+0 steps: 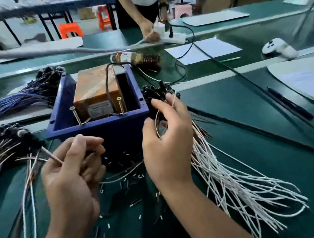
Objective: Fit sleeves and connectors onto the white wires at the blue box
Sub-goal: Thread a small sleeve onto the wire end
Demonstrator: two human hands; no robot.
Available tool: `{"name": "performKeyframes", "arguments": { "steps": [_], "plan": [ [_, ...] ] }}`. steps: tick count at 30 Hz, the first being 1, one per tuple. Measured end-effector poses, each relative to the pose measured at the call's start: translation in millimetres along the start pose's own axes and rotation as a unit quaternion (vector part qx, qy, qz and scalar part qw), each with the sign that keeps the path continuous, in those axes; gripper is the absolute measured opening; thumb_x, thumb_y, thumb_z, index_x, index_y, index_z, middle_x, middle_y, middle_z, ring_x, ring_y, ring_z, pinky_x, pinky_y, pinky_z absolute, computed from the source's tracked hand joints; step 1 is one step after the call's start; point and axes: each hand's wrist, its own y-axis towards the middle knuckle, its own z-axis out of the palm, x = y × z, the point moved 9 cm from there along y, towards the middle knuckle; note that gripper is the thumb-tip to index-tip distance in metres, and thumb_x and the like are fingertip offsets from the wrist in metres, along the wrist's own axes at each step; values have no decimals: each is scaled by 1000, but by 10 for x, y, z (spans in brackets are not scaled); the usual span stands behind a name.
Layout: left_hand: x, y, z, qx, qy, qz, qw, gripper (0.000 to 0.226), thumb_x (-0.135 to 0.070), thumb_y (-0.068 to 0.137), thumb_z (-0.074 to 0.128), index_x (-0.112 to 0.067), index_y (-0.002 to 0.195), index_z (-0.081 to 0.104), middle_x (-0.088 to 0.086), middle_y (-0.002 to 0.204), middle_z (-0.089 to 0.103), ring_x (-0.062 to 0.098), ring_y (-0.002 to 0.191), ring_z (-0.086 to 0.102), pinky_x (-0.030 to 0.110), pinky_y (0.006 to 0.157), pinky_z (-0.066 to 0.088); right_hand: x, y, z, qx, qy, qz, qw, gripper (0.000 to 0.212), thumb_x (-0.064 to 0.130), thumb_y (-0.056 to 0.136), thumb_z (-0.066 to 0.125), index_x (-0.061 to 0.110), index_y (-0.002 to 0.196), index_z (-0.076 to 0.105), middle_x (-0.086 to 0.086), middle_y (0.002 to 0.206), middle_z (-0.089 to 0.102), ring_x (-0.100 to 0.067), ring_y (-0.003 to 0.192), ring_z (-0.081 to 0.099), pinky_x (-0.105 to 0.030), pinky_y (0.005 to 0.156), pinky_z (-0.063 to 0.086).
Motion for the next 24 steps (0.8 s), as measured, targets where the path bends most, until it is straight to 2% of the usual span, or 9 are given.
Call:
{"name": "performKeyframes", "arguments": {
  "steps": [3, 6, 8, 9, 10, 12, 15, 20, 24],
  "plan": [
    [101, -72, 155, 38, -5, -61, 997, 41, -30, 101, 48, -12, 71, 68, 5, 63, 53, 6, 42, 26, 17, 40, 23, 114, 1, -25, -1, -34, -35, 999, 43, 14, 98, 66, 15, 141, 65, -5, 167, 33, -15, 155, 26, -36, 127, 25],
    [204, -140, 372, 73, -73, -142, 985, 47, -37, 100, 44, -11, 67, 65, 6, 65, 51, 7, 43, 25, 17, 39, 25, 301, 40, -113, -13, -88, -93, 992, 45, 16, 97, 65, 13, 142, 65, -11, 170, 26, -24, 157, 22, -40, 129, 21],
    [211, -162, 532, 84, -130, -173, 973, 48, -39, 101, 42, -9, 68, 61, 5, 65, 48, 7, 43, 25, 17, 38, 25, 475, 44, -197, -32, -121, -157, 980, 36, 15, 97, 65, 10, 133, 70, -14, 161, 42, -28, 151, 33, -40, 127, 24],
    [208, -168, 598, 81, -156, -182, 967, 47, -40, 100, 43, -9, 69, 60, 4, 64, 47, 7, 42, 25, 17, 38, 25, 554, 29, -216, -27, -124, -194, 973, 30, 15, 98, 64, 8, 126, 73, -13, 149, 55, -29, 143, 44, -42, 122, 32],
    [208, -169, 663, 75, -177, -187, 963, 47, -41, 100, 43, -10, 70, 60, 3, 64, 47, 7, 43, 26, 17, 40, 26, 620, 8, -214, -2, -111, -222, 969, 25, 16, 99, 63, 7, 120, 74, -10, 133, 66, -26, 130, 56, -43, 112, 43],
    [207, -161, 777, 51, -201, -194, 959, 52, -44, 103, 41, -12, 69, 64, 2, 62, 50, 10, 50, 36, 22, 50, 33, 678, -10, -141, 102, -95, -216, 966, 27, 28, 106, 56, 11, 122, 70, 0, 107, 73, -17, 100, 69, -39, 87, 56],
    [107, -148, 982, 25, -207, -166, 964, 60, -48, 108, 35, -14, 70, 66, 4, 67, 61, 17, 62, 60, 27, 58, 52, 594, -25, -109, 243, -133, -142, 950, 40, 50, 108, 47, 23, 136, 58, 9, 99, 75, -8, 85, 71, -37, 73, 59],
    [-209, -80, 1398, 41, -74, -37, 996, 58, -42, 110, 34, -14, 71, 68, 3, 68, 63, 11, 64, 61, 22, 59, 50, 701, 184, -563, 245, -136, -120, 952, 32, 52, 100, 53, 29, 118, 66, 8, 76, 75, -7, 68, 71, -38, 65, 55],
    [-144, 53, 1809, 108, 49, -95, 988, 60, -43, 111, 36, -14, 66, 63, -1, 55, 58, 10, 49, 54, 21, 44, 43, 791, 388, -964, 238, -205, -138, 939, 27, 54, 93, 55, 34, 97, 72, 3, 59, 66, -16, 49, 58, -39, 52, 49]
  ]
}}
